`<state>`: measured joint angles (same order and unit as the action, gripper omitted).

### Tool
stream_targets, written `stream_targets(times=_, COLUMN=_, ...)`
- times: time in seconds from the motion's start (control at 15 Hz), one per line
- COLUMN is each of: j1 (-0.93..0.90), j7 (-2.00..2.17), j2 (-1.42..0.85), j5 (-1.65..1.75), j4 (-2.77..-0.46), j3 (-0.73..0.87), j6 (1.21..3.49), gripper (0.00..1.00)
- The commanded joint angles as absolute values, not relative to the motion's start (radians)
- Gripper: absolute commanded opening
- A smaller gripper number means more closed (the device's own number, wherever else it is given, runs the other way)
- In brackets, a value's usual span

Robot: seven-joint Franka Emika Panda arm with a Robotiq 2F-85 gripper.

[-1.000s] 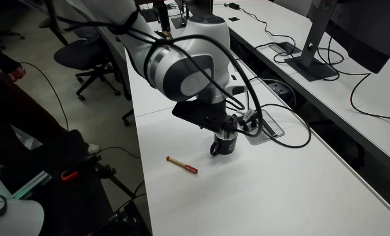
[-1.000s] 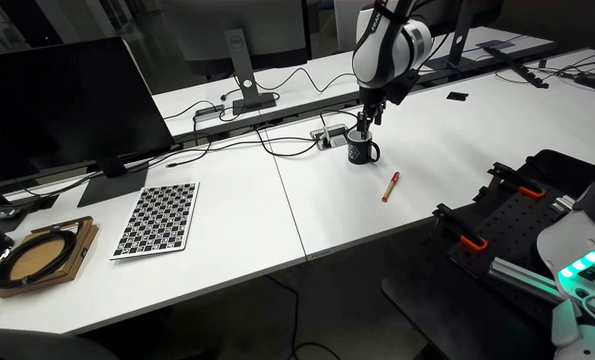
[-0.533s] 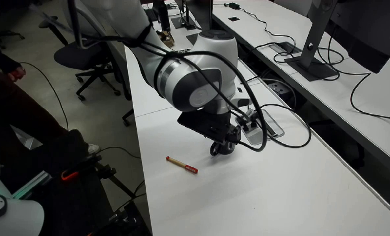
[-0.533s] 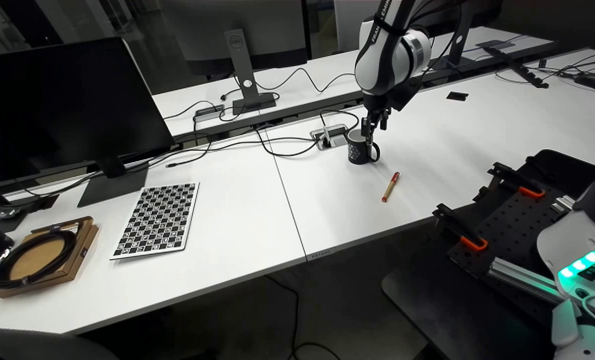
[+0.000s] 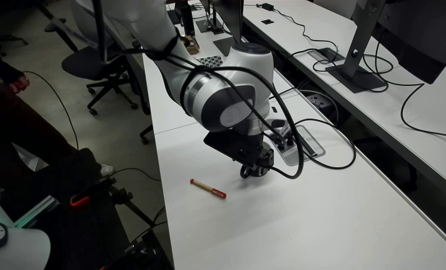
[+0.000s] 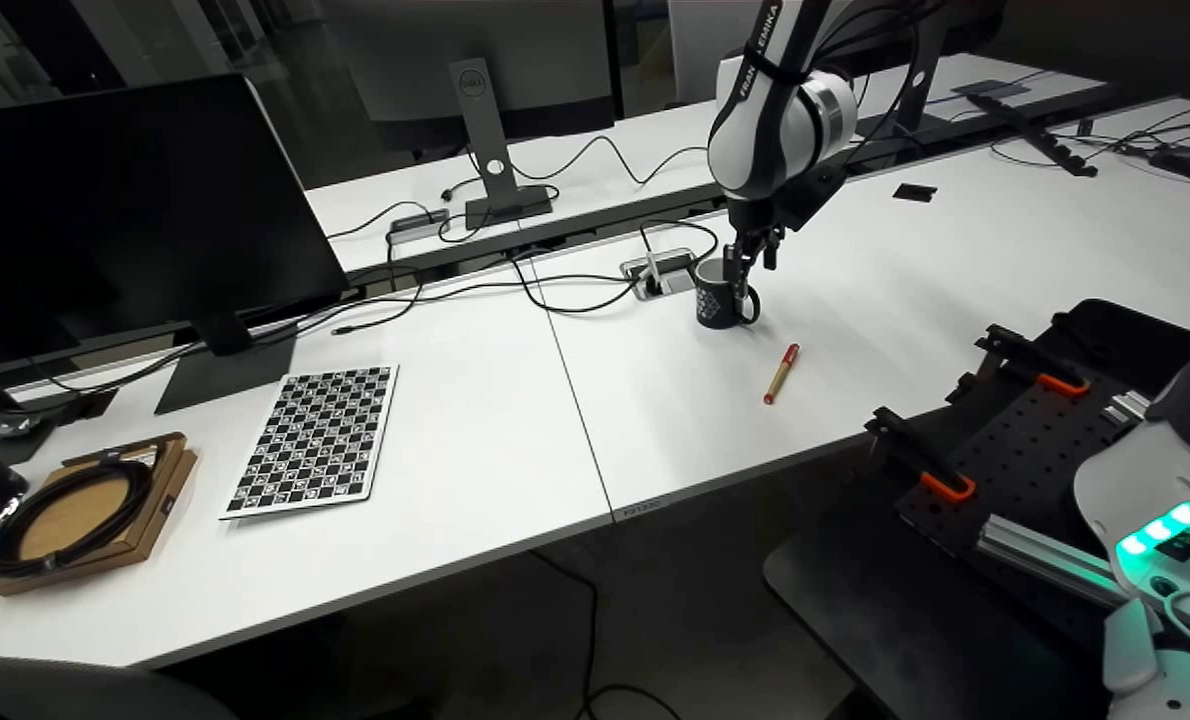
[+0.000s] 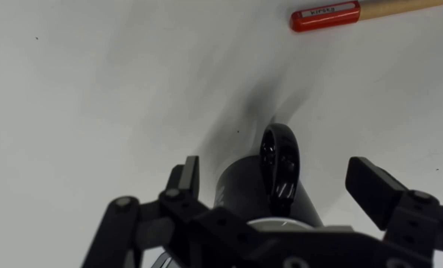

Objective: Move the black mug from the left to the right

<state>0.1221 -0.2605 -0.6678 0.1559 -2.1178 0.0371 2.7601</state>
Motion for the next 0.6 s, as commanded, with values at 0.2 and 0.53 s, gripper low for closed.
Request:
stream_targets(times=0.2, j1=0.155, j7=-0.273, j2=-0.694, j5=0.125, j4=-2.079, j3=-0.008, j6=2.739, gripper=1.0)
stream_targets(times=0.53, j1=0.155, j7=-0.264, j2=-0.701, j5=0.123, j4=-2.073, j3=-0.011, j6=2.74, gripper=0.95)
